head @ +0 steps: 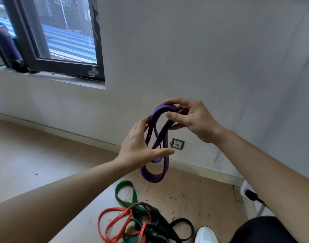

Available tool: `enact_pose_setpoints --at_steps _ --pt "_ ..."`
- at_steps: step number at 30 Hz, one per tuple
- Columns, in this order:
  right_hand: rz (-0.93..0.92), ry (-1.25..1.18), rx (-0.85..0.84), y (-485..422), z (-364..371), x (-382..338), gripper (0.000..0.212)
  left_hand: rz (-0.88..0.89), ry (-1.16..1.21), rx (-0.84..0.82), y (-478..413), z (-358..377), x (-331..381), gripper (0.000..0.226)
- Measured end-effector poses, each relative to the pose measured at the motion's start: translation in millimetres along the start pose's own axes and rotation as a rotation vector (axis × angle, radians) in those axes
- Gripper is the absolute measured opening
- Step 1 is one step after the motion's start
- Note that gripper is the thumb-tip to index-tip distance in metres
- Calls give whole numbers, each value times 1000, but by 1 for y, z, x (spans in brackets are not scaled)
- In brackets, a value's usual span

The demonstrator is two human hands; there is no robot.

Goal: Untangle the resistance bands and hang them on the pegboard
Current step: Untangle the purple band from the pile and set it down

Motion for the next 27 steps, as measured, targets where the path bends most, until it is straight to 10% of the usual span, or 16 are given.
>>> enact_pose_setpoints --at_steps 14,22,27 --pt "144 -314 57 9 -10 23 29 219 -380 43 -19 -26 -6 51" --pt "406 -8 -108 23 21 91 39 157 -601 -268 -31 -22 -39 36" --pt "259 382 -270 23 54 126 65 62 -641 -454 -36 0 -73 29"
Point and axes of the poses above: each hand's wrist, its own y-axis away from the middle knuckle, its own z-axis out of the palm, x = y × z, the point moved 6 cm from there along -y, towards the middle knuckle, and after that the axes turned 10 degrees about y, right-handed, at the moved point
